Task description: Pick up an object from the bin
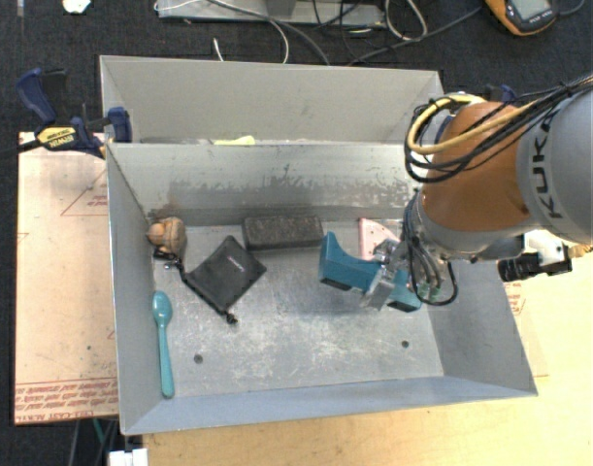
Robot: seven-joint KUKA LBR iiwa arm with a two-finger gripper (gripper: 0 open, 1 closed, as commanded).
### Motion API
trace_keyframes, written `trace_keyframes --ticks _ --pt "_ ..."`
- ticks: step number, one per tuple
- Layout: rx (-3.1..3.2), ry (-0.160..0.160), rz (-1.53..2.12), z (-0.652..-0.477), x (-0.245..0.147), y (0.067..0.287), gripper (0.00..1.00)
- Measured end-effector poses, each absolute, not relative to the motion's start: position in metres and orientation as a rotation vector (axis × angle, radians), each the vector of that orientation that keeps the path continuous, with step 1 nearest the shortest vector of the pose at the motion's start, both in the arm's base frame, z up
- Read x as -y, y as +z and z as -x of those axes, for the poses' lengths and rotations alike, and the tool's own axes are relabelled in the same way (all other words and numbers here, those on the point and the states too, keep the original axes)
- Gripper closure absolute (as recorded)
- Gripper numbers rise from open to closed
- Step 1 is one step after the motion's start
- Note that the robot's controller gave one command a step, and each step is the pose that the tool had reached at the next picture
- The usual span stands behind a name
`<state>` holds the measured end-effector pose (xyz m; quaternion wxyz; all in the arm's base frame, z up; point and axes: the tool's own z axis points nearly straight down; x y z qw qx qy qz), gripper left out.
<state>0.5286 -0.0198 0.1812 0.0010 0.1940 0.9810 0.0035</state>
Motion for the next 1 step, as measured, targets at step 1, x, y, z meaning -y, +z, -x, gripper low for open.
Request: trace_keyframes --ticks 1 --pt "-3.080 0.011 -0.607 -0.5289 0.0196 0.2063 1.00"
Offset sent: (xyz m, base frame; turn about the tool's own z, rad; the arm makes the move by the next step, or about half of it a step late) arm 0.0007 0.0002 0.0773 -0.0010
